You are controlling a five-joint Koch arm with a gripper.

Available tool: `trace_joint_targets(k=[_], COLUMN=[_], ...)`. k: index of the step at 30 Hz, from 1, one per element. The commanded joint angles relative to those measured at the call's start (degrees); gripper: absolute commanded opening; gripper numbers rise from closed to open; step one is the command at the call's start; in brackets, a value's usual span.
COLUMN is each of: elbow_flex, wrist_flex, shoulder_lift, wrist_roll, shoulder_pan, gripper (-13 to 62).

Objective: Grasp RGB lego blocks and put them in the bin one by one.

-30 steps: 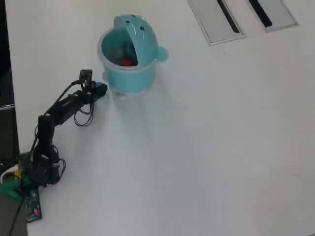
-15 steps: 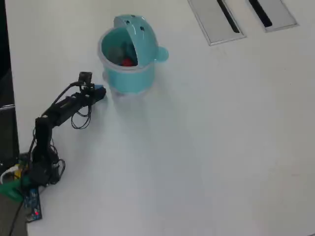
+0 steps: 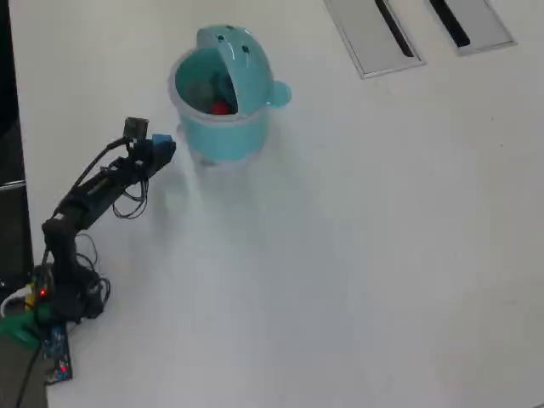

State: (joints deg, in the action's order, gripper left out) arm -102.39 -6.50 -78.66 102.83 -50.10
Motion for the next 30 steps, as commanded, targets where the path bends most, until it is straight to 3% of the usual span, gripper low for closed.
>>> trace_joint_targets(k=[1, 17, 24, 25, 30], elbow_flex=[1.85, 5.54, 10.11, 12.22, 22.68], wrist_flex=[4.92, 17.31, 26.72, 28.83, 29.53], shoulder_lift=[-5.71, -12.57, -11.25, -10.63, -4.57], wrist_roll=[-2.55, -19.78, -24.26, -25.75, -26.19], shoulder_pan=[-0.79, -0.88, 2.20, 2.81, 3.60], gripper=[6.9, 3.1, 0.7, -2.3, -2.3])
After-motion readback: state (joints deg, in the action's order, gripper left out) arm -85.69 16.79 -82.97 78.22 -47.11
